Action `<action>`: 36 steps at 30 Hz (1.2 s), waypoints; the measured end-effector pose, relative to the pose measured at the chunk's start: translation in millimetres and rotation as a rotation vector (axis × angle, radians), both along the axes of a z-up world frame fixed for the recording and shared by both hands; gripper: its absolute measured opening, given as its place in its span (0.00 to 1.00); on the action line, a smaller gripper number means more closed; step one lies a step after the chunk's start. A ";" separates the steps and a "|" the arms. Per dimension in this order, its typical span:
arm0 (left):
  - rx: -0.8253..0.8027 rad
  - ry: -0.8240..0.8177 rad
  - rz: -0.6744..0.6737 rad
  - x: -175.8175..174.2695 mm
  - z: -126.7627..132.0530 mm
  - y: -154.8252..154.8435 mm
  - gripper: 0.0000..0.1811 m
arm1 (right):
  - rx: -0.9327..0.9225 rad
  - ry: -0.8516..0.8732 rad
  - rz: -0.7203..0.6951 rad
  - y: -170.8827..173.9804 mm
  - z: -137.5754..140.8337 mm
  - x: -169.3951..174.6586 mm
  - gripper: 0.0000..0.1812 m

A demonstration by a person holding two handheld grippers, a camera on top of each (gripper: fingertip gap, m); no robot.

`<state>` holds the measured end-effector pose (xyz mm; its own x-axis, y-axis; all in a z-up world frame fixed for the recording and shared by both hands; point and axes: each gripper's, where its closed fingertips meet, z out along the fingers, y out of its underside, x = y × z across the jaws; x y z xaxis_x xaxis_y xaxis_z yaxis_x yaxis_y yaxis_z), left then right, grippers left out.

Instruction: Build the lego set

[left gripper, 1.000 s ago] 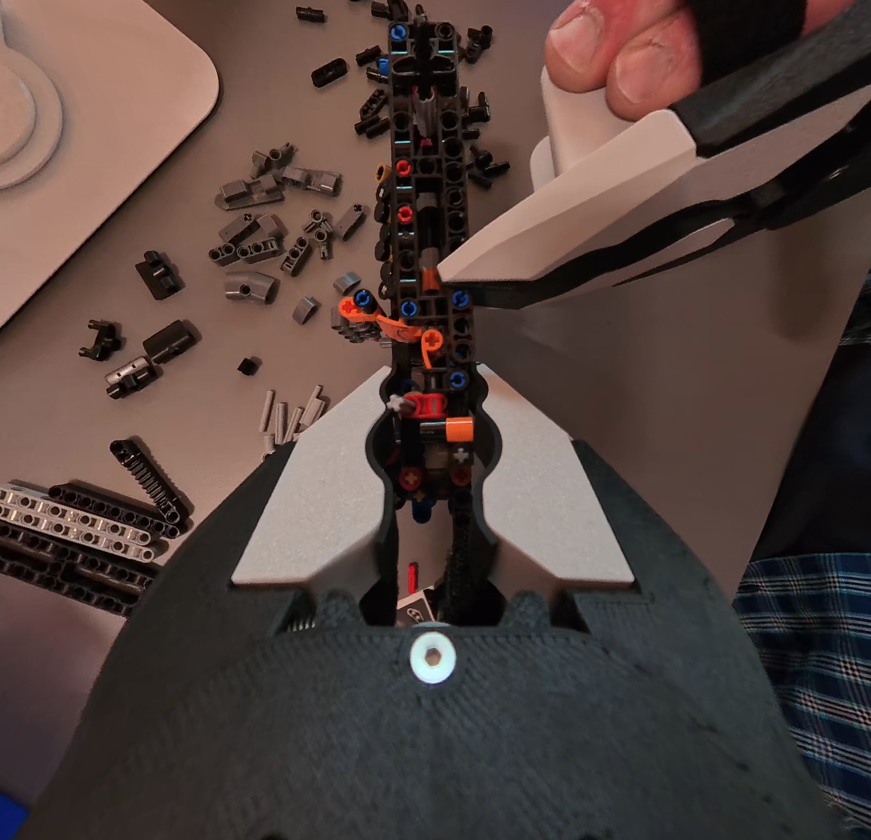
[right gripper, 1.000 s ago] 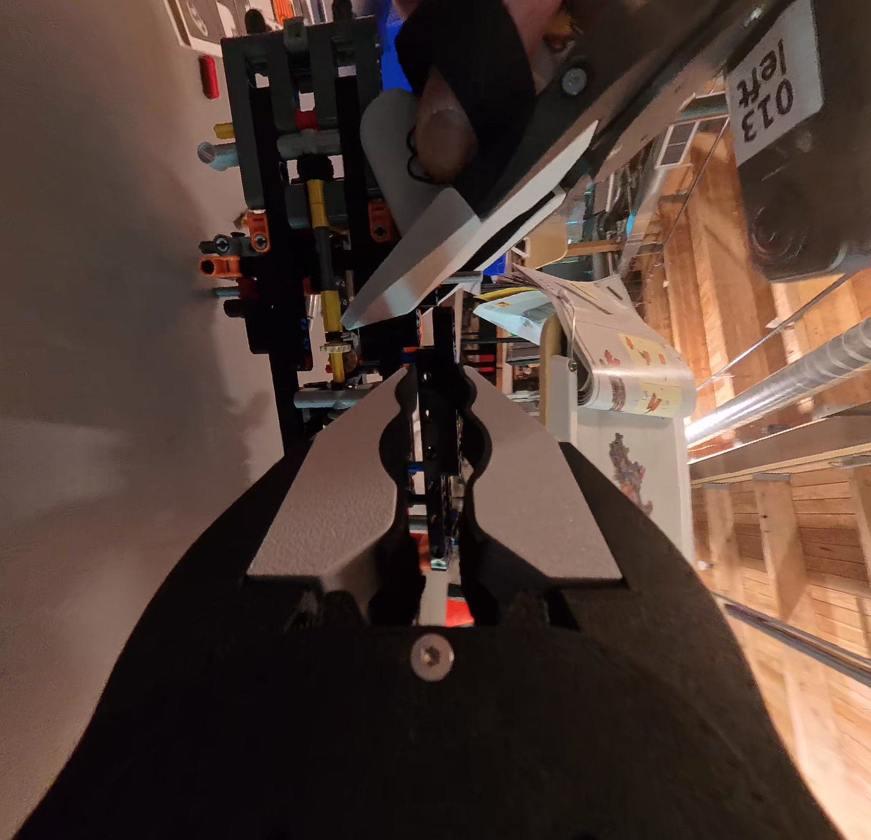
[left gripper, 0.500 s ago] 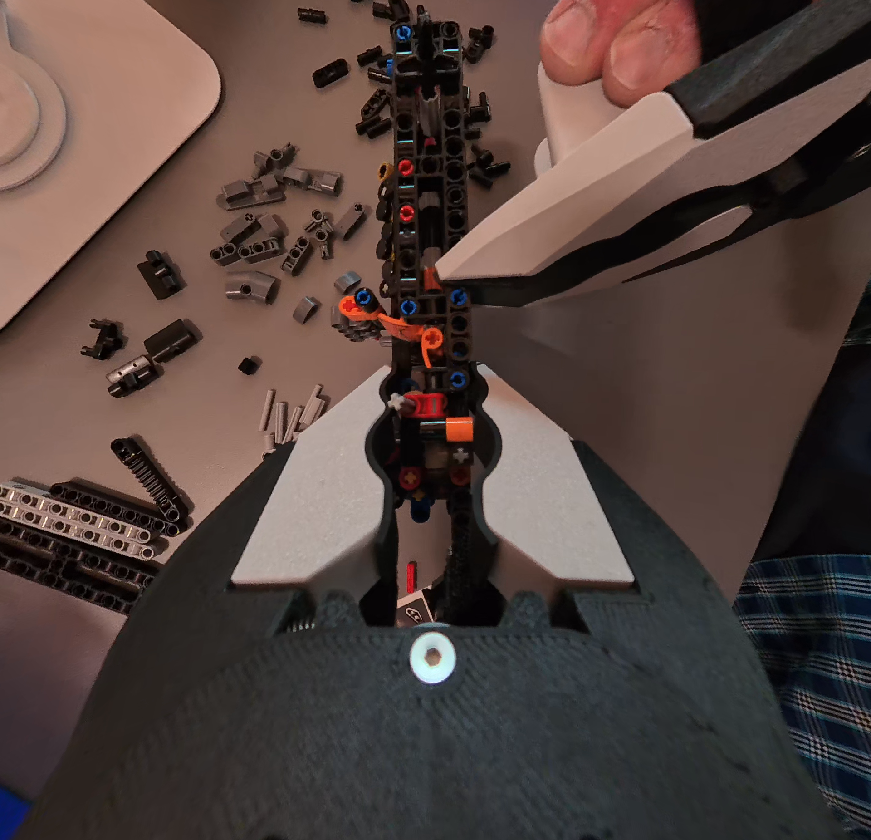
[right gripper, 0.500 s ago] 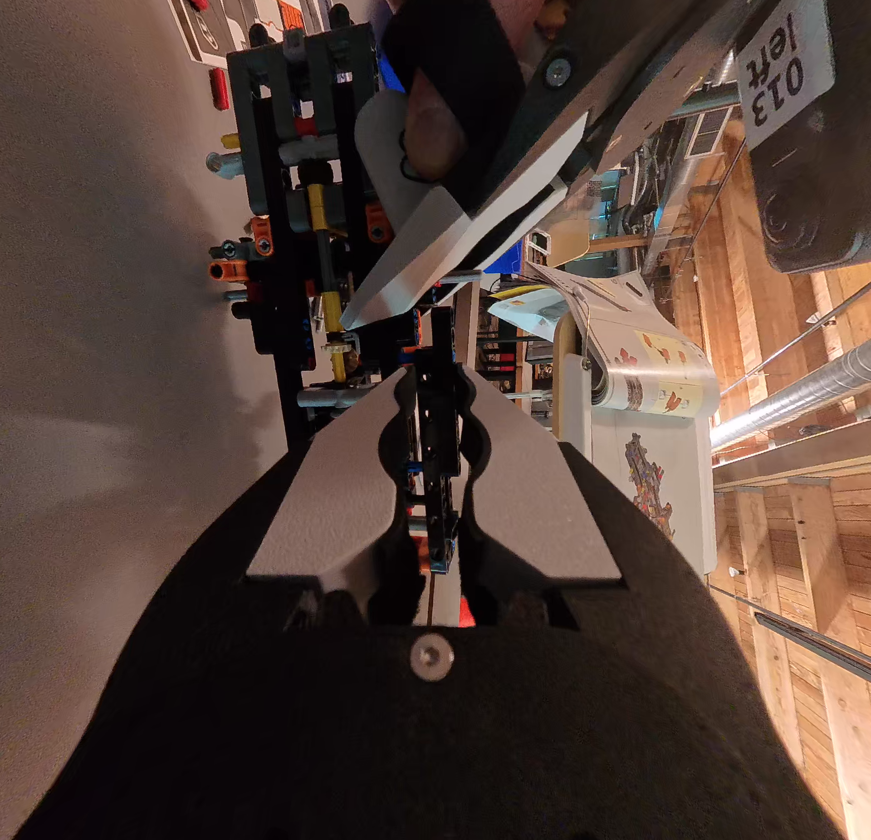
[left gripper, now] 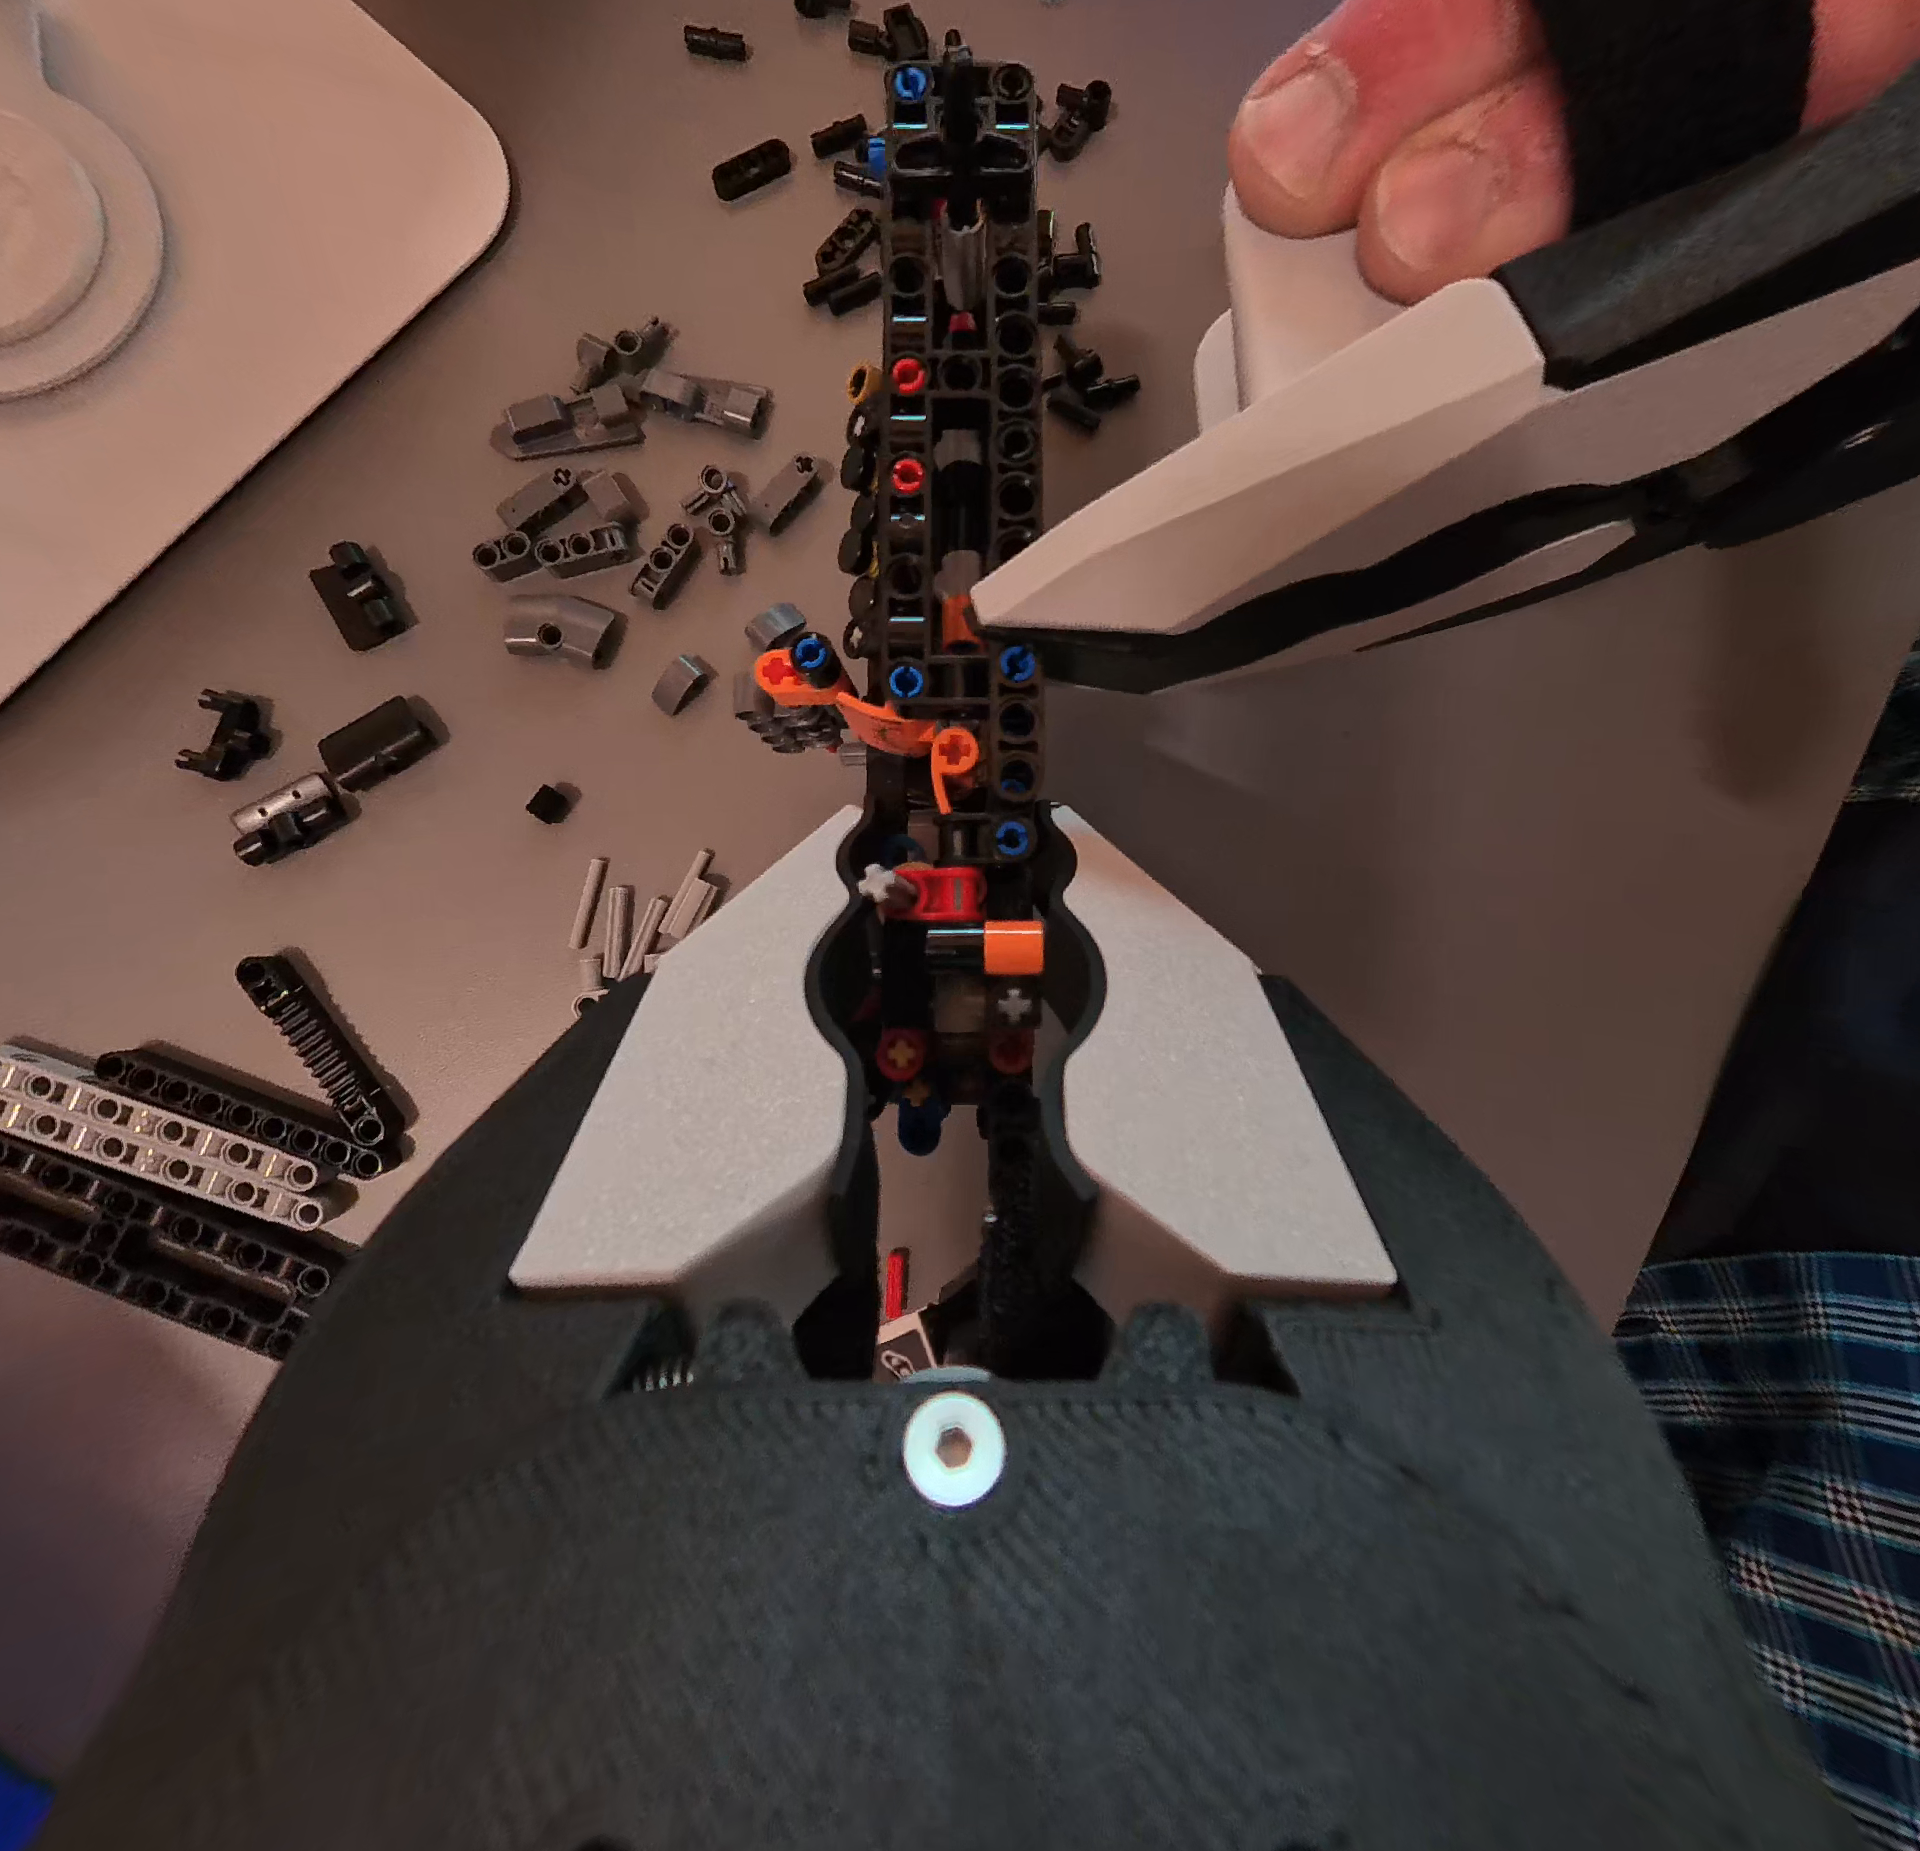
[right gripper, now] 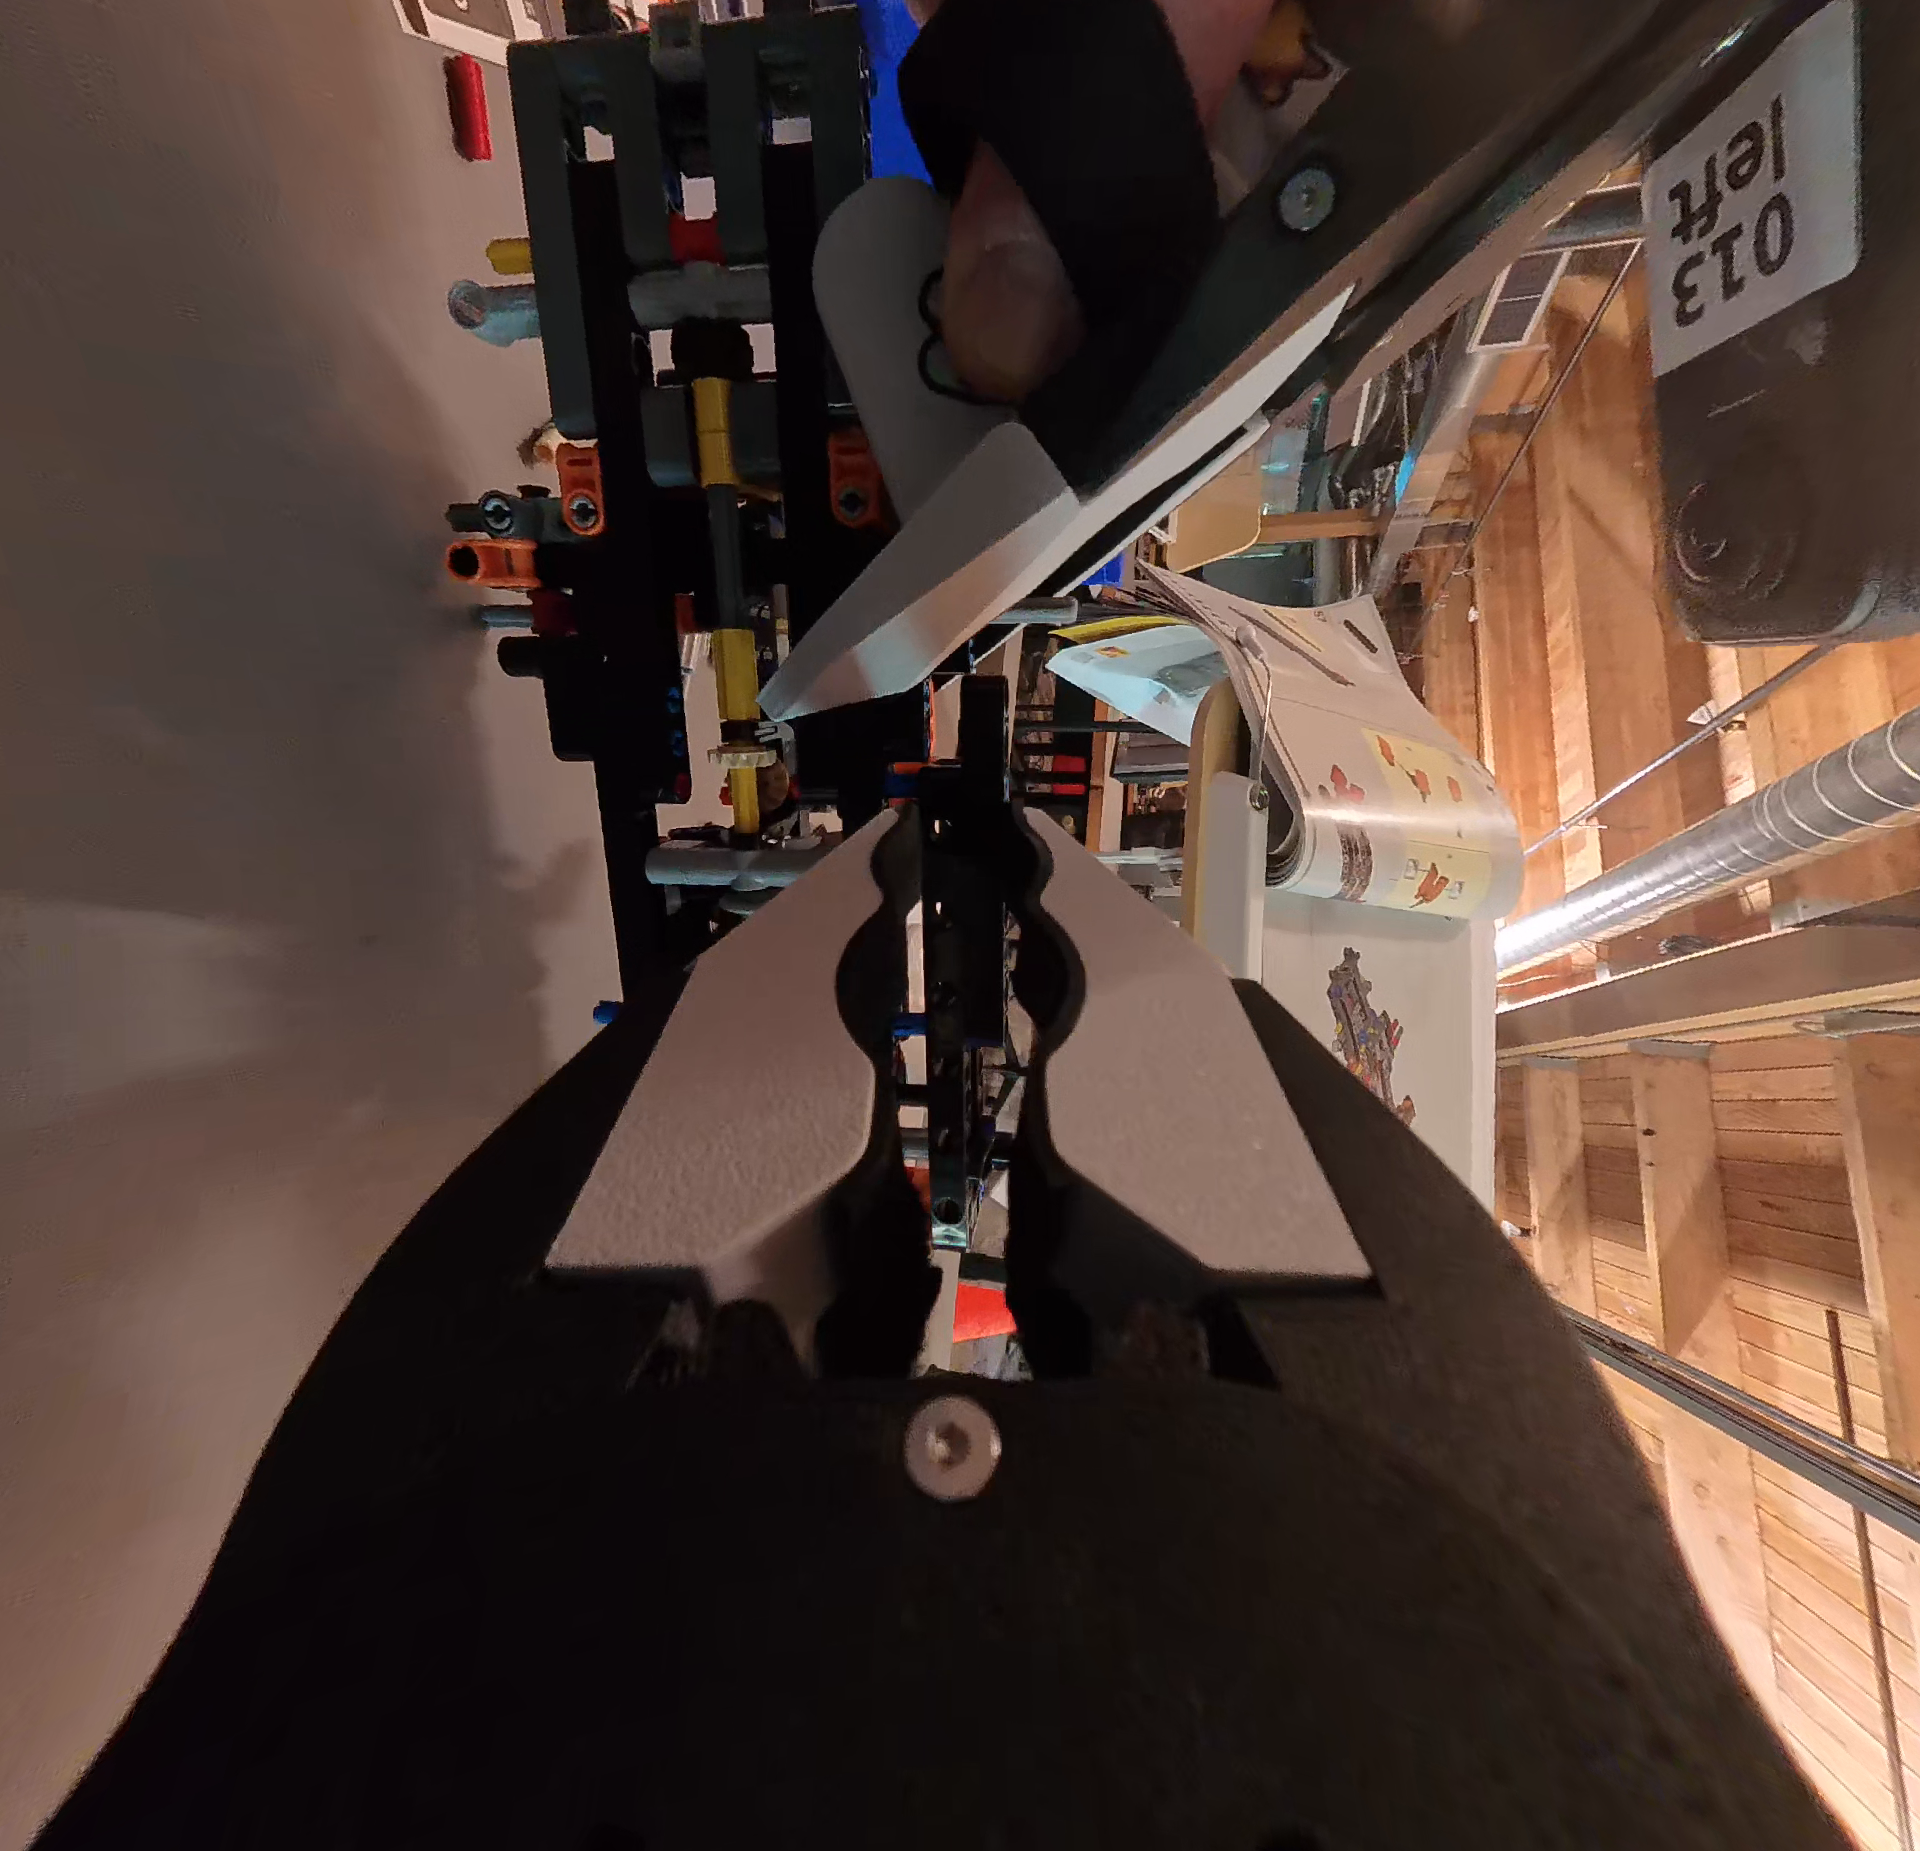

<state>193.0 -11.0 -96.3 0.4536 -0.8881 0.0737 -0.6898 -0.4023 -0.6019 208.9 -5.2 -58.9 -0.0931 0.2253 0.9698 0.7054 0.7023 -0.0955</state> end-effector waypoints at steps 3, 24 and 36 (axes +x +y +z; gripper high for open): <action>0.002 0.009 0.006 -0.3 -0.2 -0.2 0.15 | 0.013 -0.001 -0.002 -0.5 0.0 -0.2 0.07; -0.007 0.011 -0.004 3.3 -0.7 -0.3 0.15 | -0.368 -0.130 0.013 -5.4 -9.4 5.3 0.19; -0.019 0.005 -0.007 4.4 -1.0 -0.2 0.15 | -0.174 -0.078 0.012 2.2 -9.7 1.7 0.16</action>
<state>197.4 -11.2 -97.3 0.4474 -0.8900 0.0884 -0.6956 -0.4084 -0.5911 210.6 -3.0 -68.6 -0.1704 0.3871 0.9062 0.7072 0.6884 -0.1611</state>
